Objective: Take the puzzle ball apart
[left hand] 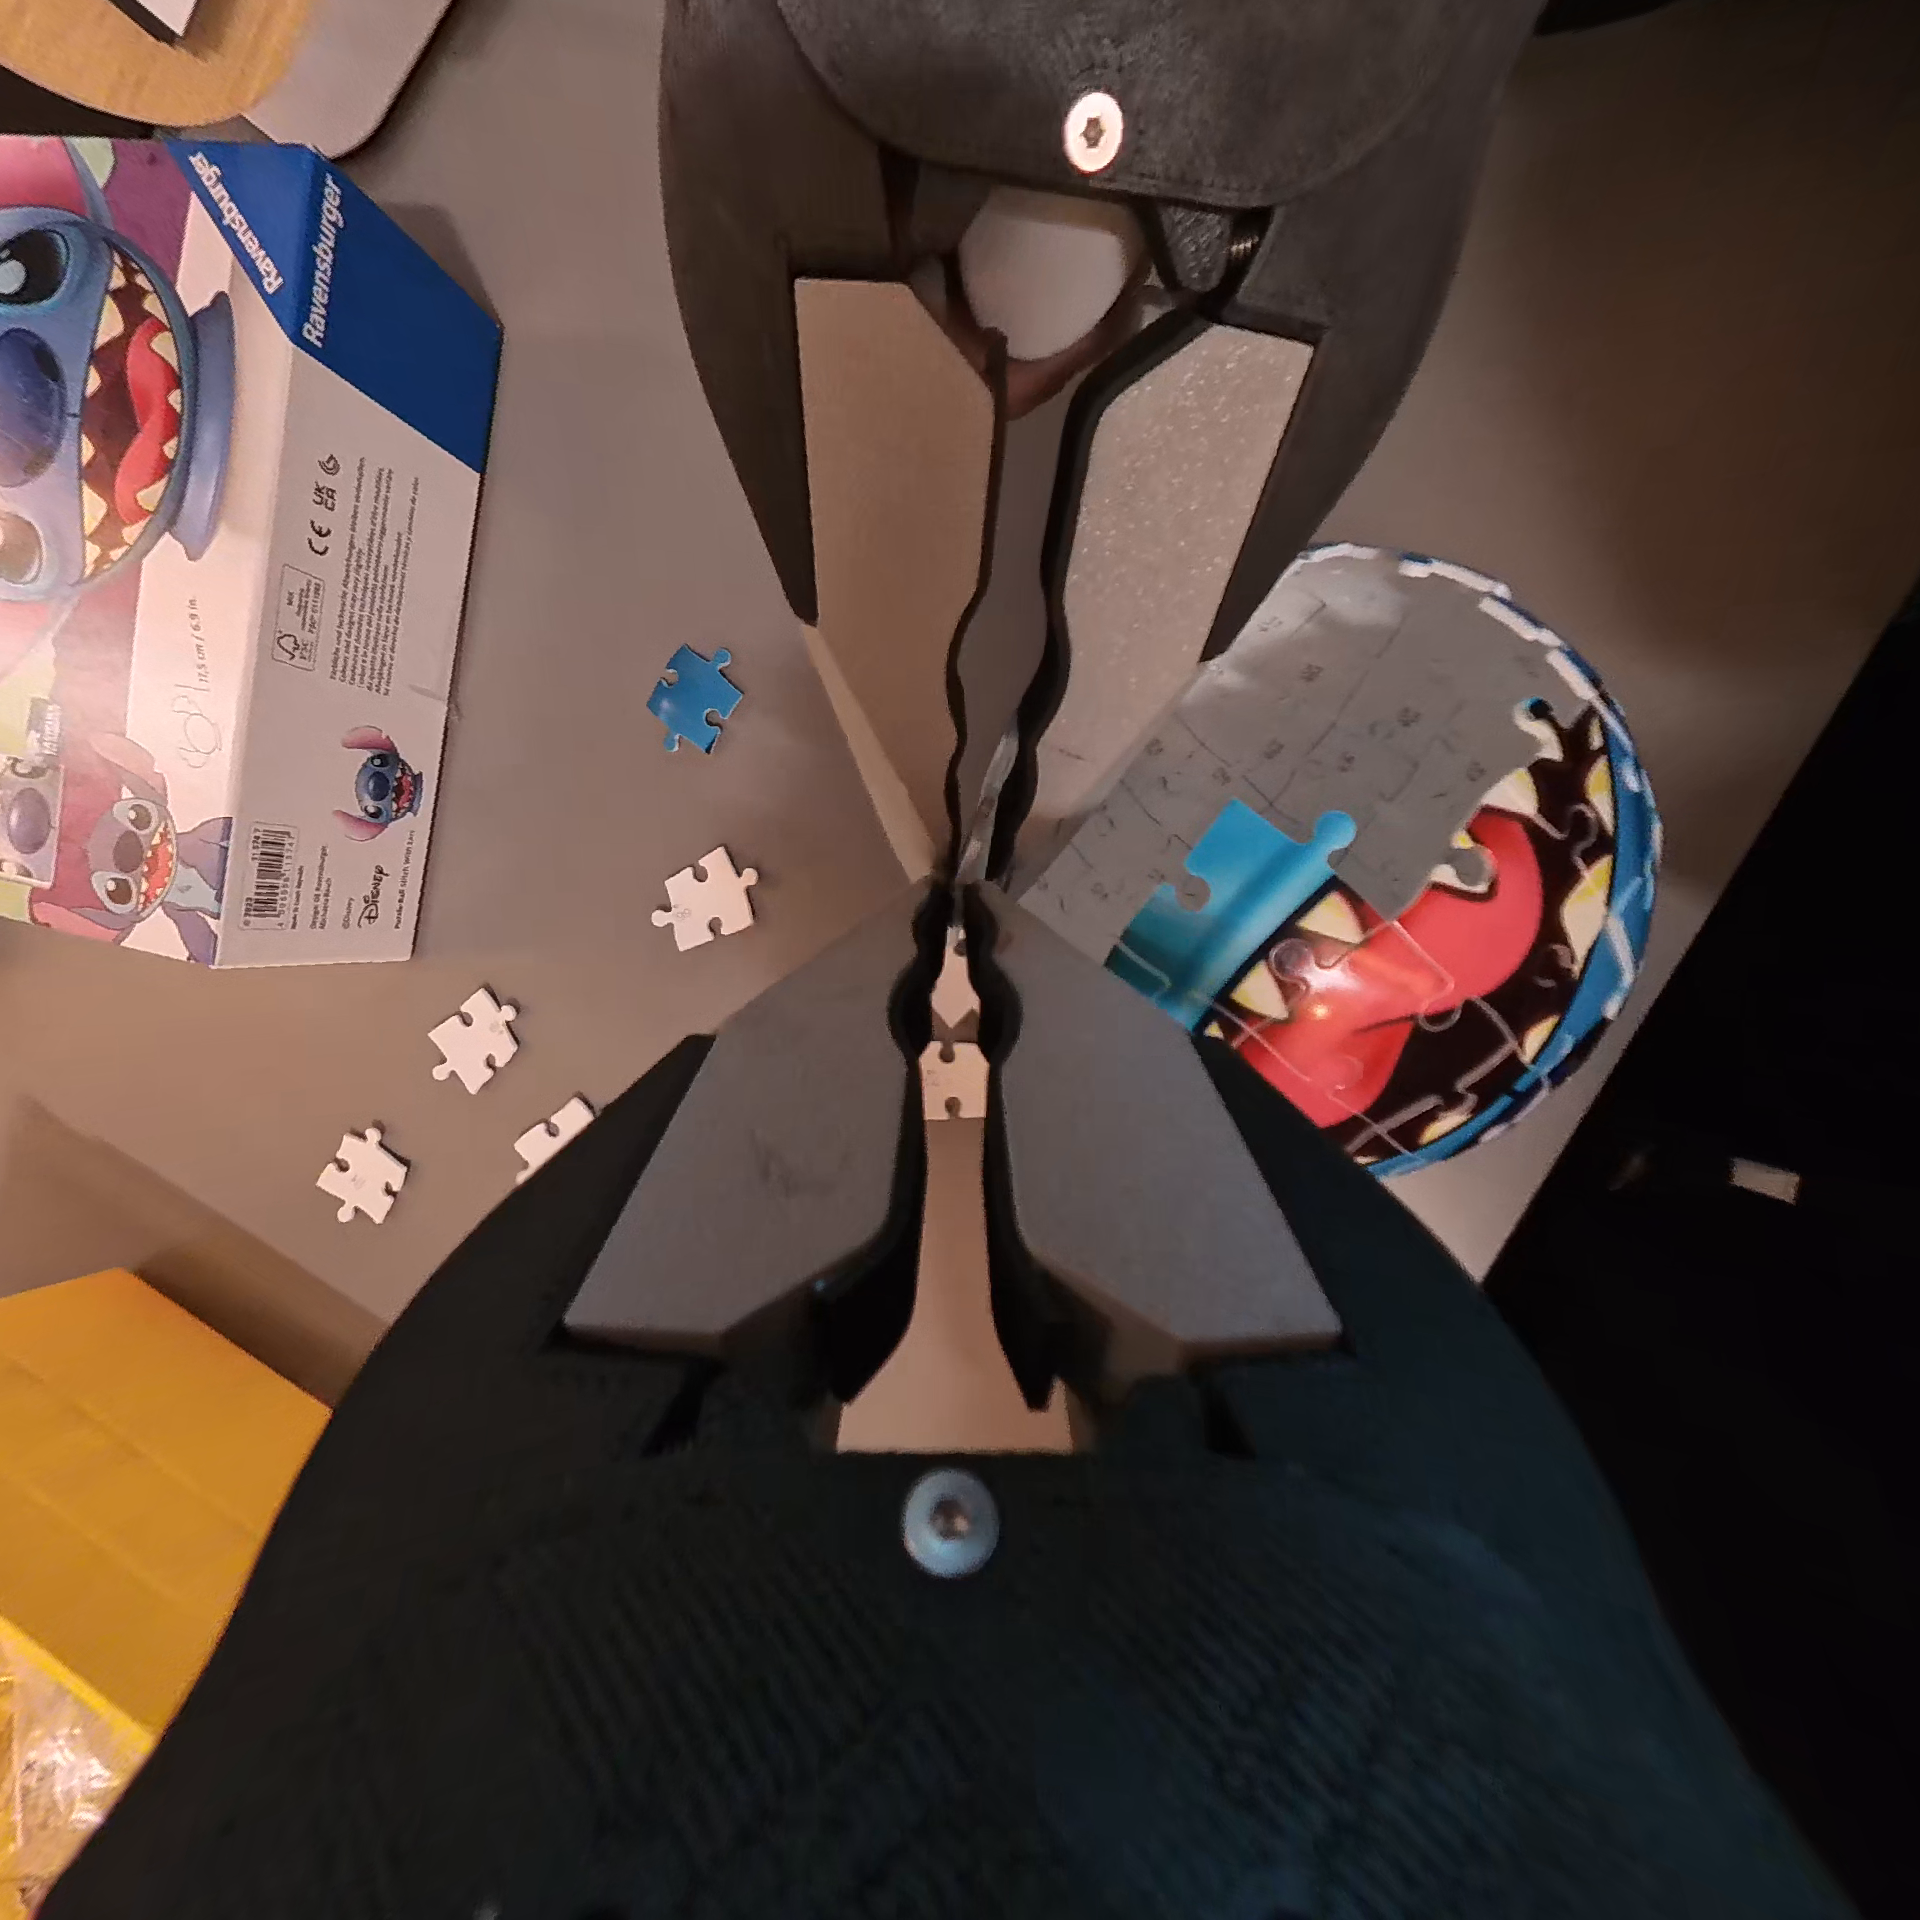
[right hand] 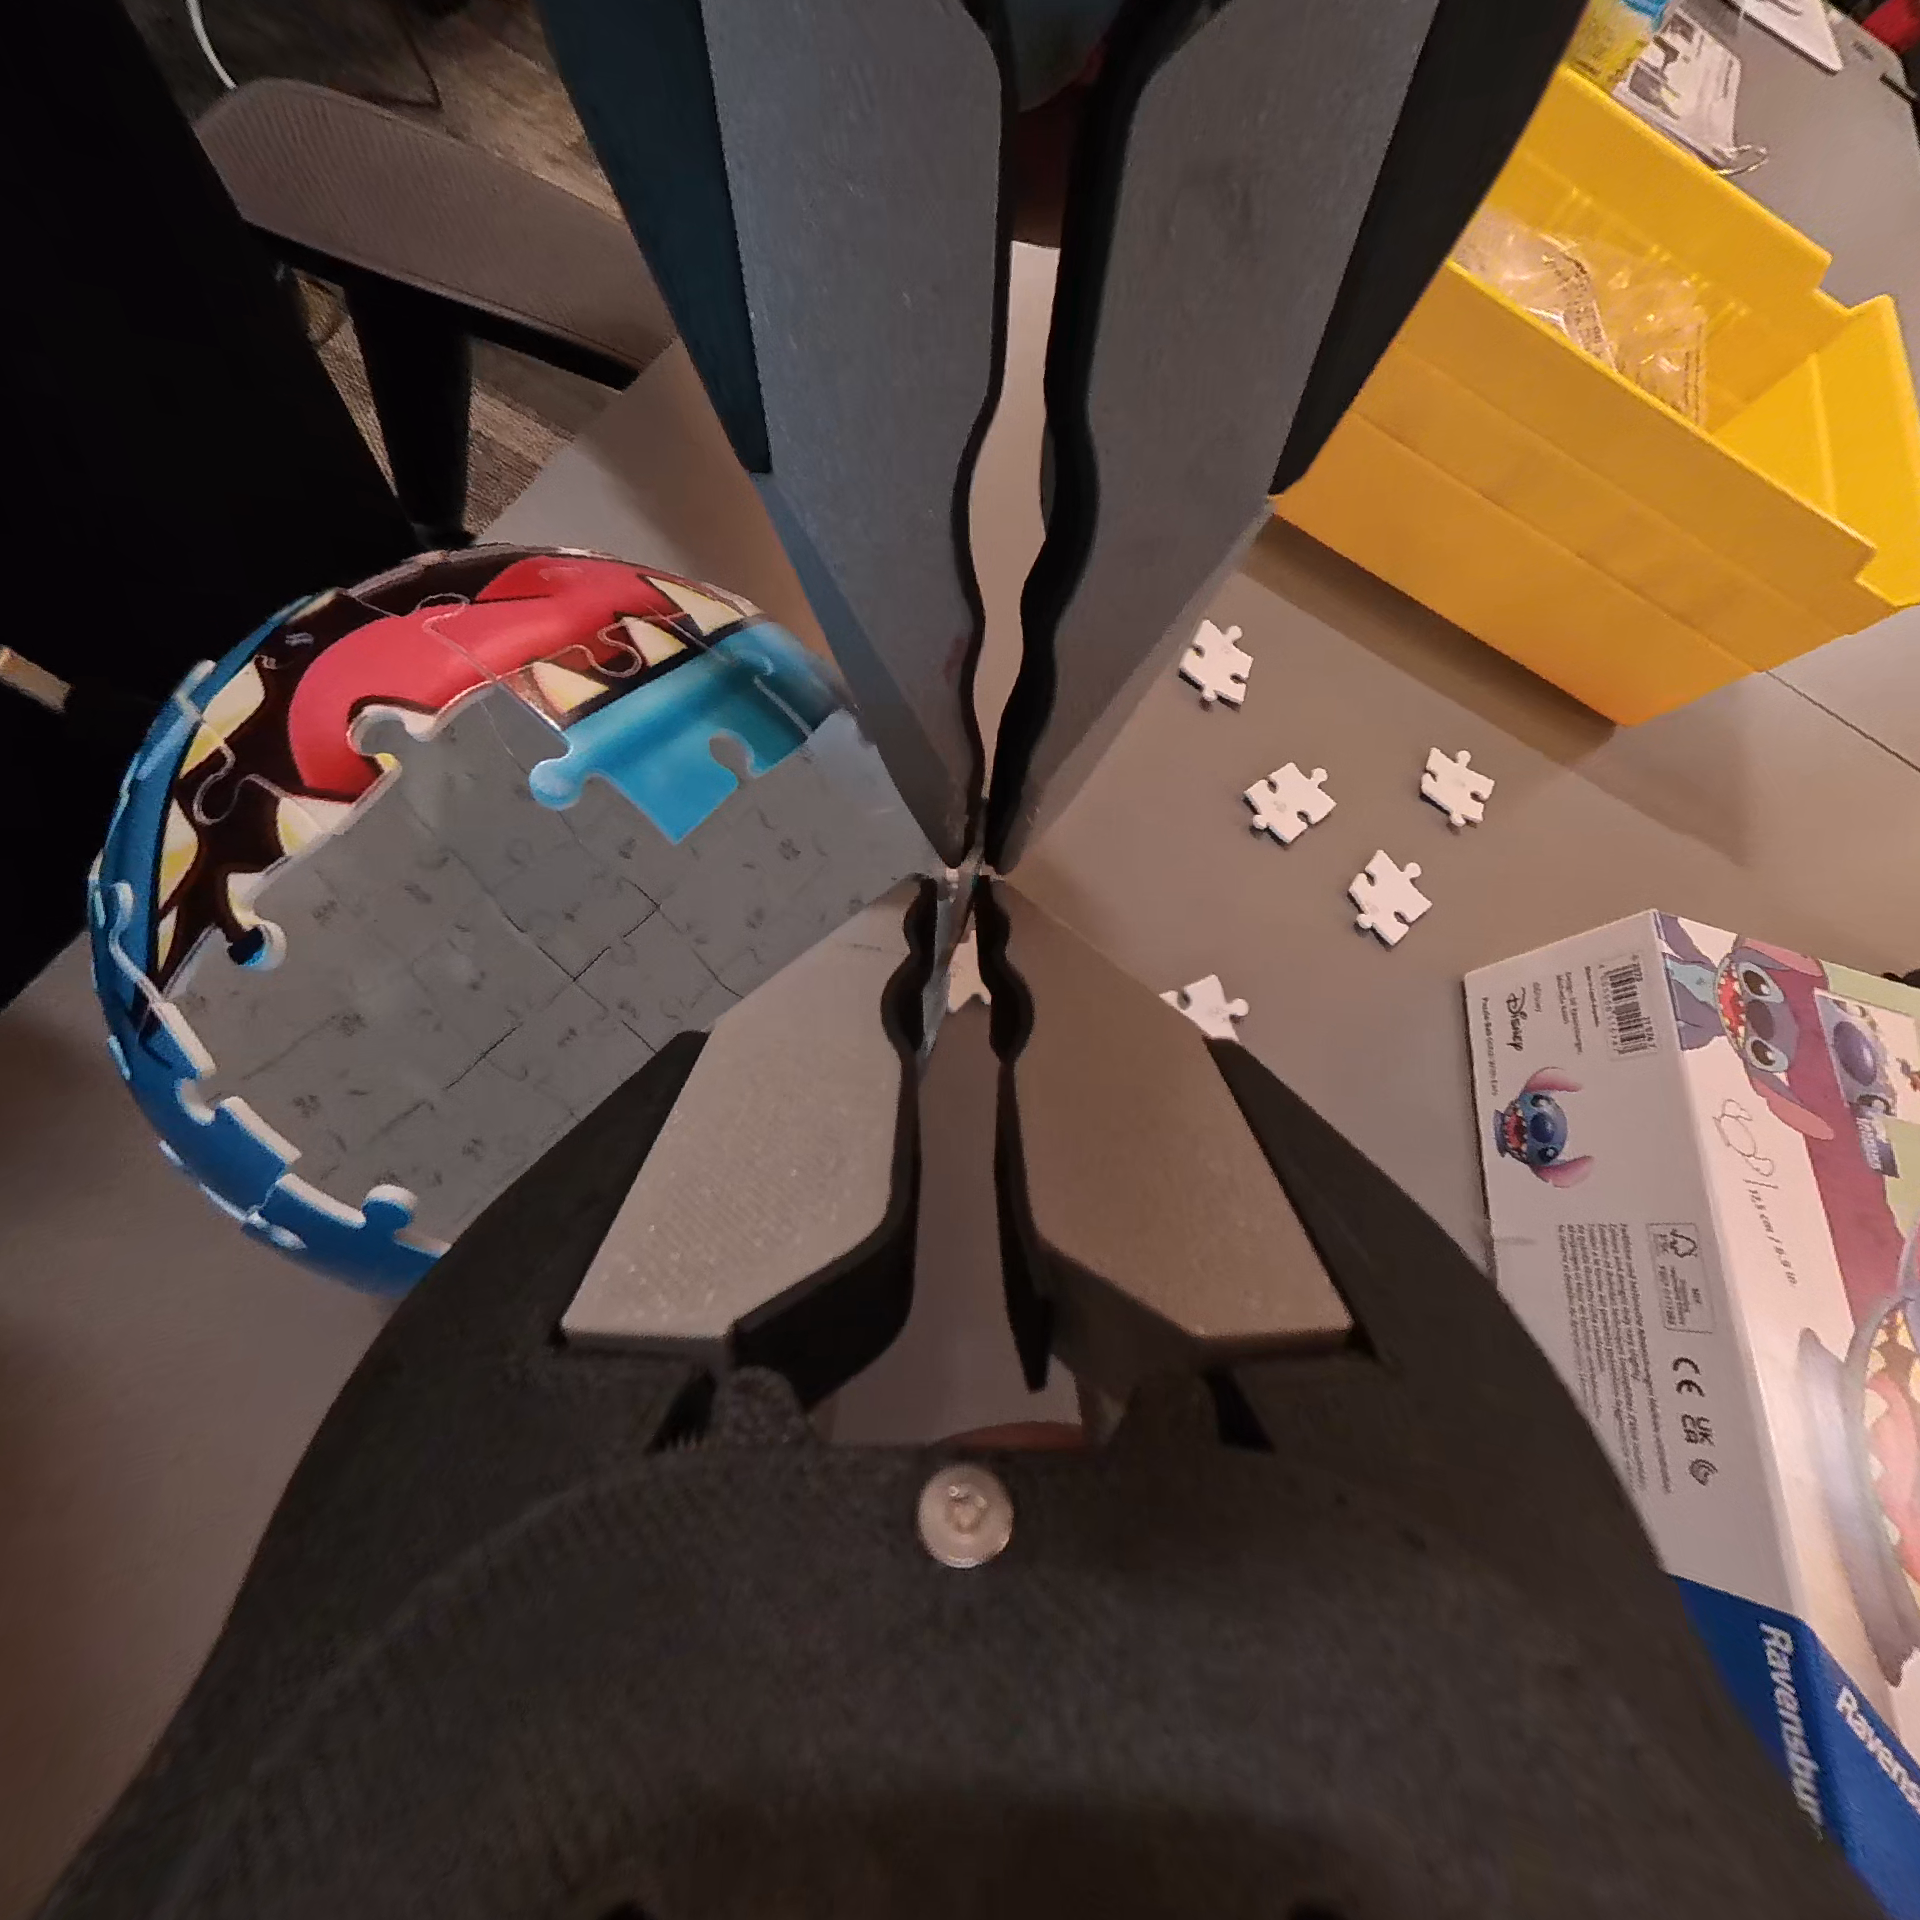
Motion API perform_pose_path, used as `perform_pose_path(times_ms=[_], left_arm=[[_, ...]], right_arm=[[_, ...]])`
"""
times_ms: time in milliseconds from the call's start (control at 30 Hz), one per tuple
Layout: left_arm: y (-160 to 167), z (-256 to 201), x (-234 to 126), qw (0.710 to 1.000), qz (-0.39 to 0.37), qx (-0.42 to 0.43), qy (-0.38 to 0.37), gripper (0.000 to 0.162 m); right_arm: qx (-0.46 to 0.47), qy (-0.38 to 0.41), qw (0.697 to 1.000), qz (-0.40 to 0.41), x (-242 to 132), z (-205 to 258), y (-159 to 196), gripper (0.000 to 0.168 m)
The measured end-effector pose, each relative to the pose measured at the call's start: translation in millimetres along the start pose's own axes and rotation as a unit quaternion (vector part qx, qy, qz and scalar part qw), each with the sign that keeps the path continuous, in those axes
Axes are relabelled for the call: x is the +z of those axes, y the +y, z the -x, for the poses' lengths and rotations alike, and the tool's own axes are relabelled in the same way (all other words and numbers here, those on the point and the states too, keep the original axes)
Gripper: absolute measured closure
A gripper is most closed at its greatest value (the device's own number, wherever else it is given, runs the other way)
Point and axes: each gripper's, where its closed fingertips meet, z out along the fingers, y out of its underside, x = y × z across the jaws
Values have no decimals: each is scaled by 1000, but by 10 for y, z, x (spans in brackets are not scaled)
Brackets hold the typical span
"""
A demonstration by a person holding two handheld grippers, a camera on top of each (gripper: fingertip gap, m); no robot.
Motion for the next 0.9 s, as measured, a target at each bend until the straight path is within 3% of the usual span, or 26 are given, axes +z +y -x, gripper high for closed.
perform_pose_path(times_ms=[567,767,900], left_arm=[[22,5,-184,999,-29,-31,18,157],[140,-65,-357,990,-109,-56,71,147],[212,-164,-472,971,-218,-40,94,135]], right_arm=[[-14,-4,1000,-20,-3,25,-36,167],[-38,5,999,-16,-8,25,-35,167],[-78,16,997,4,-22,33,-29,167]])
